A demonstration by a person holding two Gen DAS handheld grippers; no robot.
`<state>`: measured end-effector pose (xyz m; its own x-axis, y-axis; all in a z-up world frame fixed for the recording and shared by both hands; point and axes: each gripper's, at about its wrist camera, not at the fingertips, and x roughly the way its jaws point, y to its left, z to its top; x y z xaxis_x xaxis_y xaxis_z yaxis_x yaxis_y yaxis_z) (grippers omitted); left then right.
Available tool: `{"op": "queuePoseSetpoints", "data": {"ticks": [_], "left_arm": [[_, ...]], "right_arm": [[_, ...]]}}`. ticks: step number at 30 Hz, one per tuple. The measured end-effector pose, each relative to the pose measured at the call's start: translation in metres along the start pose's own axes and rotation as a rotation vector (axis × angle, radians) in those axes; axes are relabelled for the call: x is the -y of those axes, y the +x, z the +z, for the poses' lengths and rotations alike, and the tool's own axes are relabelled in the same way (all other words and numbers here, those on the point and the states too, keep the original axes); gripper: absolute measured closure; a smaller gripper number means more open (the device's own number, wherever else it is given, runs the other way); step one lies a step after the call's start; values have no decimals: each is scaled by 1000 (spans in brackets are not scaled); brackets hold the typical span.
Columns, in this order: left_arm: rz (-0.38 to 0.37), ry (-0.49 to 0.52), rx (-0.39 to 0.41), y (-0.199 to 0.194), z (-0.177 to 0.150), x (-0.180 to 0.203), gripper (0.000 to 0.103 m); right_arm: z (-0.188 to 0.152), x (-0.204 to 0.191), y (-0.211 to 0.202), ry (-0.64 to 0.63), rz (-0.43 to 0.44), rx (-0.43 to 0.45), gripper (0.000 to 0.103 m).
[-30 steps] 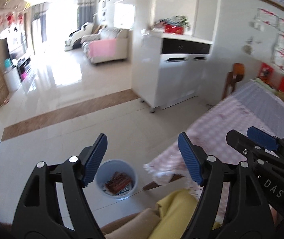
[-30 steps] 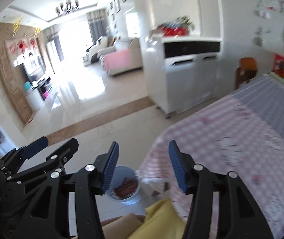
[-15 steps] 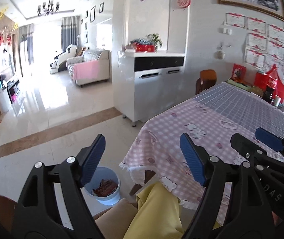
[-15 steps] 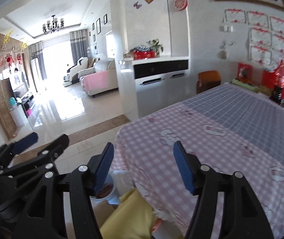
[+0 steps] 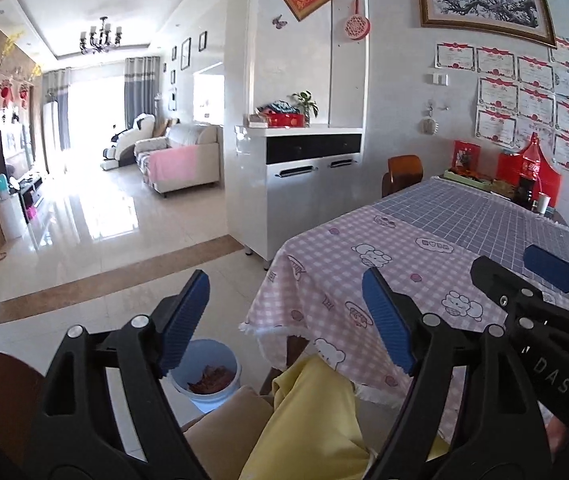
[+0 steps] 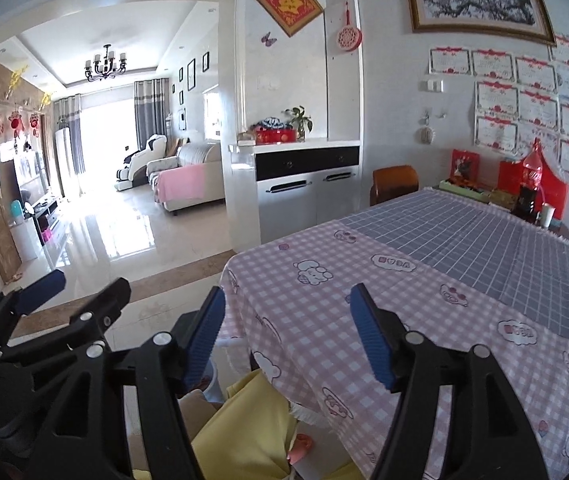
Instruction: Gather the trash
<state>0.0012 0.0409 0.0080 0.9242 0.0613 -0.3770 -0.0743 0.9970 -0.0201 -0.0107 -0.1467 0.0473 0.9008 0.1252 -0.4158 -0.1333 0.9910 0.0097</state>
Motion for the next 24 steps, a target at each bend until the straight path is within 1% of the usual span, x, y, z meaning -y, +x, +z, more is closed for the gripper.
{"op": "queuePoseSetpoints", "data": {"ticks": [6,10,12,15,18,21,24], "left_arm": [[-2,-13,-13,-5,-7,-4,24],[5,-17,-12,-7,-8,-4,22],[16,-15,-6,-8,-9,-4,22],[6,-22,-14,-7,-11,-6,21],[16,-22,-16,-6,-12,-6,21],[28,-27,-14,-7,-12,-8,18],[30,-30,-11,-7,-13,-10,18]], "right_arm": [[-6,-5,-9,2,8,1,38],[-11,-2,-9,21,34,-5,34],[-11,-2,-9,17,29,-6,34],[-12,-2,-9,16,31,-6,34],[-12,-5,-9,13,35,-9,34],[-11,-4,-8,25,44,-15,34],[-10,-3,-6,25,42,-15,34]]}}
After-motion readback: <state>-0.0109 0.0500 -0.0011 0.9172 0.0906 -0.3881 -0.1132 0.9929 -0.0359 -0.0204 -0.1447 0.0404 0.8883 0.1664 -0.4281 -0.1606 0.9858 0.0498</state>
